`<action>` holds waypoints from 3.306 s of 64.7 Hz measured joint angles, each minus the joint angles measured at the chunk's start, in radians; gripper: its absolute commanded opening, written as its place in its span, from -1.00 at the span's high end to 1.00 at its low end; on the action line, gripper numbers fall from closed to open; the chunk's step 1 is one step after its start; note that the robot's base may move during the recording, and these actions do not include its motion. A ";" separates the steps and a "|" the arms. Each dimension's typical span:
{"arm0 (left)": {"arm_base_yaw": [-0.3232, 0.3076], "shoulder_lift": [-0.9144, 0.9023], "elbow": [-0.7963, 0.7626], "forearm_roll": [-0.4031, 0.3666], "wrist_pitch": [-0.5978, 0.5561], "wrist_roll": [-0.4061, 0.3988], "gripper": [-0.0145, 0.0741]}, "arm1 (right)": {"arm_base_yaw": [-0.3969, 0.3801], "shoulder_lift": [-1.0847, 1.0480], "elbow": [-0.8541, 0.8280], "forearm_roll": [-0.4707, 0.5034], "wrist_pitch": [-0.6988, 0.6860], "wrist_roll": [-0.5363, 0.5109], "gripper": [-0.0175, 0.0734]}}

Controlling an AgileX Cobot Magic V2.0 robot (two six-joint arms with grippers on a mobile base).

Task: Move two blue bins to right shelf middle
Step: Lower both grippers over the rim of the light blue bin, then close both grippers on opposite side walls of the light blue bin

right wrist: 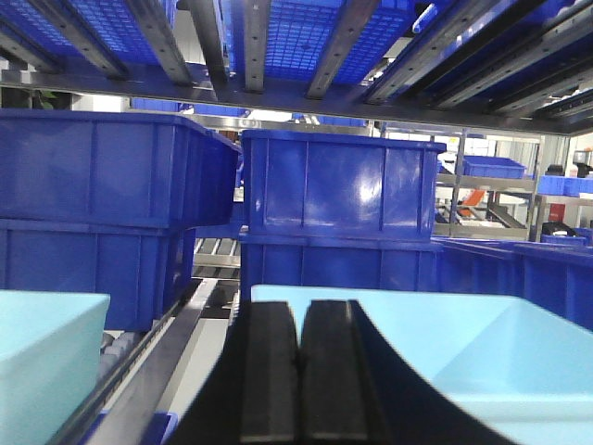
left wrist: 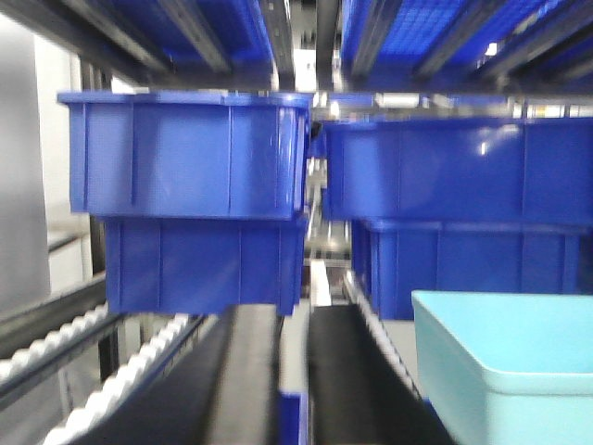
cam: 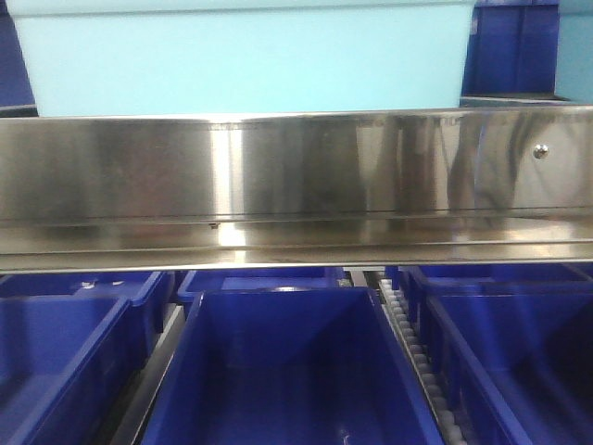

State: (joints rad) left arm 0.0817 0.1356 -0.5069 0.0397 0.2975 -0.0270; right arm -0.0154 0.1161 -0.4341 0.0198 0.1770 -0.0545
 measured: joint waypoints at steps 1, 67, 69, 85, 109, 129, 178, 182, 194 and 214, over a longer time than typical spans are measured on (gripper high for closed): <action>0.000 0.017 -0.012 0.000 0.017 0.000 0.03 | 0.000 0.016 -0.016 0.000 0.008 0.000 0.82; -0.294 0.815 -0.693 0.006 0.466 0.027 -0.69 | 0.420 0.831 -0.801 0.046 0.507 0.000 -0.64; -0.294 0.859 -0.734 0.006 0.502 0.027 -0.68 | 0.433 0.885 -0.856 0.048 0.547 0.002 -0.64; -0.296 1.182 -1.107 0.008 0.846 -0.038 -0.68 | 0.448 1.306 -1.337 0.050 0.971 0.084 -0.64; -0.320 1.507 -1.360 0.021 0.923 -0.105 -0.68 | 0.424 1.619 -1.594 0.054 1.042 0.158 -0.64; -0.343 1.656 -1.362 0.034 0.928 -0.131 -0.68 | 0.412 1.747 -1.596 0.102 1.047 0.162 -0.64; -0.341 1.738 -1.362 0.040 0.927 -0.131 -0.68 | 0.412 1.865 -1.596 0.102 1.047 0.166 -0.64; -0.334 1.738 -1.362 0.038 0.927 -0.131 -0.68 | 0.412 1.865 -1.596 0.100 1.047 0.166 -0.64; -0.303 1.740 -1.362 0.021 0.927 -0.131 -0.68 | 0.412 1.865 -1.596 0.096 1.047 0.166 -0.64; -0.299 1.740 -1.362 0.008 0.927 -0.132 -0.68 | 0.412 1.865 -1.596 0.094 1.047 0.166 -0.64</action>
State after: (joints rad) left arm -0.2171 1.8753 -1.8692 0.0481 1.2241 -0.1592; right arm 0.3965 1.9813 -2.0296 0.1140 1.2241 0.1120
